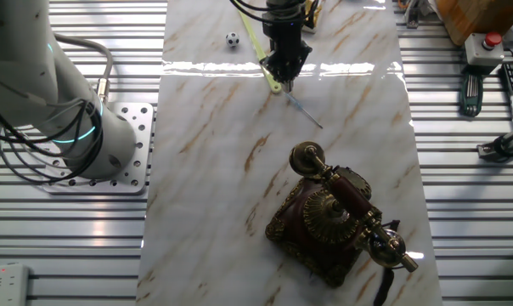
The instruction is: Dial a number on an old rotary phone
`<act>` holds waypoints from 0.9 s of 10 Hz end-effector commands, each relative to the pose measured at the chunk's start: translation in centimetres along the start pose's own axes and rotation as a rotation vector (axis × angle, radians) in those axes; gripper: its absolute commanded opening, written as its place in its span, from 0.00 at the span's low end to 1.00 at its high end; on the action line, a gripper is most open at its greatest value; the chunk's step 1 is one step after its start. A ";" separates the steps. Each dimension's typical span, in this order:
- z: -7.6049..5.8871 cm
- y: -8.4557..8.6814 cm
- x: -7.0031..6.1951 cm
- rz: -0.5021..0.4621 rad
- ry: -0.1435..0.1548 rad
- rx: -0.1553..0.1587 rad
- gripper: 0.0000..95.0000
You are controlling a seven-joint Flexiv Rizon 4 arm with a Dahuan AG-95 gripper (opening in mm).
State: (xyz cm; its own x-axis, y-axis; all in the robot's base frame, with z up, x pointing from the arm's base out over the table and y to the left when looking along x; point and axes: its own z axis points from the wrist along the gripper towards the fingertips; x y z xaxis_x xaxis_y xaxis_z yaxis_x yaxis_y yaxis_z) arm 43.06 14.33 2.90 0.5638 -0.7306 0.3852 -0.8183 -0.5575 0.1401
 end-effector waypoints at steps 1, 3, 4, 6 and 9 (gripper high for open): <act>0.0 0.0 0.0 0.010 0.020 -0.004 0.00; 0.0 0.0 0.0 0.024 0.038 -0.004 0.00; 0.0 0.0 0.0 0.028 0.049 -0.001 0.00; 0.0 0.0 0.0 0.030 0.066 0.002 0.00; 0.1 -0.1 -0.1 0.016 0.085 0.012 0.00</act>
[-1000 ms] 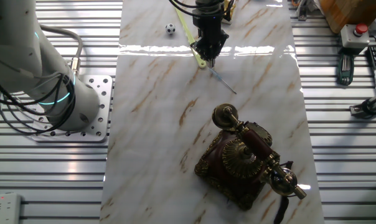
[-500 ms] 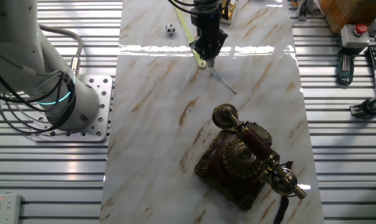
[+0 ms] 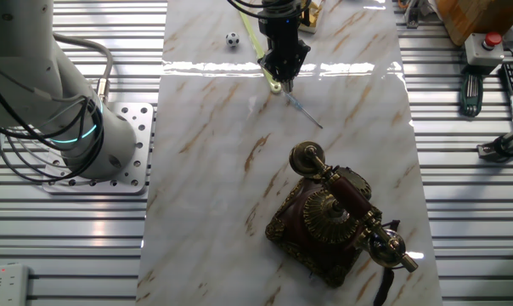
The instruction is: Dial a number on an old rotary phone
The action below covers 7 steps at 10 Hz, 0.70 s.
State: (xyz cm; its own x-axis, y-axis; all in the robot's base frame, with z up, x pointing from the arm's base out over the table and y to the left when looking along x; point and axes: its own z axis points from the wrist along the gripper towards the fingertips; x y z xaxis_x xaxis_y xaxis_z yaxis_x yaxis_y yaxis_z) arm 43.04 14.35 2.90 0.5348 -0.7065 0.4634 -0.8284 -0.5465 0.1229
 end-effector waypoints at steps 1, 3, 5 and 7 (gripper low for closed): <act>0.2 -0.1 -0.1 -0.008 0.010 0.006 0.00; 0.3 -0.1 -0.1 -0.006 0.016 0.008 0.00; 0.5 -0.1 -0.2 -0.005 0.026 0.008 0.00; 0.6 -0.2 -0.3 -0.004 0.036 0.010 0.00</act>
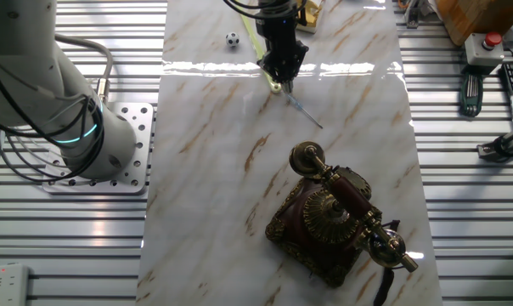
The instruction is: Dial a number on an old rotary phone
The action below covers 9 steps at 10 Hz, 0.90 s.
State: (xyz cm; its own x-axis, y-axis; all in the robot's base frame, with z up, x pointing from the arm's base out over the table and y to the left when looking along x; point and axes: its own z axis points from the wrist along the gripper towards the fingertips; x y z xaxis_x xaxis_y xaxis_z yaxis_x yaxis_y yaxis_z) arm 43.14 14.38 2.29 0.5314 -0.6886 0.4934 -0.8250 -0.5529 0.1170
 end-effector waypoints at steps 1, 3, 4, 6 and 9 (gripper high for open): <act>0.0 0.0 0.0 0.002 0.006 0.003 0.00; 0.0 0.0 0.0 0.003 0.020 0.006 0.00; 0.1 0.0 0.0 0.001 0.028 0.006 0.00; 0.1 0.0 0.0 0.003 0.038 0.007 0.00; 0.2 0.0 -0.1 0.001 0.043 0.011 0.00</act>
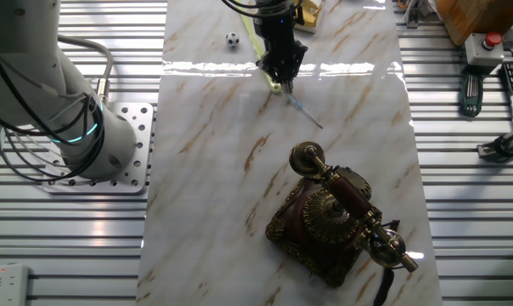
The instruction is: Dial a number on an old rotary phone
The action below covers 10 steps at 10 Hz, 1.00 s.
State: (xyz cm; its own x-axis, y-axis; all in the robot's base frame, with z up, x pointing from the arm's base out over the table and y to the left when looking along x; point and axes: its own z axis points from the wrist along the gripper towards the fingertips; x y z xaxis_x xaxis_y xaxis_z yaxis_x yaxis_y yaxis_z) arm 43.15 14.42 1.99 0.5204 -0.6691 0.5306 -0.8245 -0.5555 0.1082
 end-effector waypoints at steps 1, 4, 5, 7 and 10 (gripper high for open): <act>0.0 0.0 0.1 -0.001 0.000 0.001 0.00; -0.1 -0.1 0.1 0.000 0.011 0.002 0.00; -0.1 -0.1 0.2 0.000 0.011 0.003 0.00; -0.1 -0.2 0.2 -0.001 0.013 0.006 0.00; 0.0 -0.3 0.2 -0.008 0.012 0.010 0.00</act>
State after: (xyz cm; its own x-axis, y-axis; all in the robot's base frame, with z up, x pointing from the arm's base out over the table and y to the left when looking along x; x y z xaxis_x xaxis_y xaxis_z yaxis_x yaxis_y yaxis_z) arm 43.45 14.49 2.02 0.5268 -0.6560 0.5405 -0.8159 -0.5685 0.1053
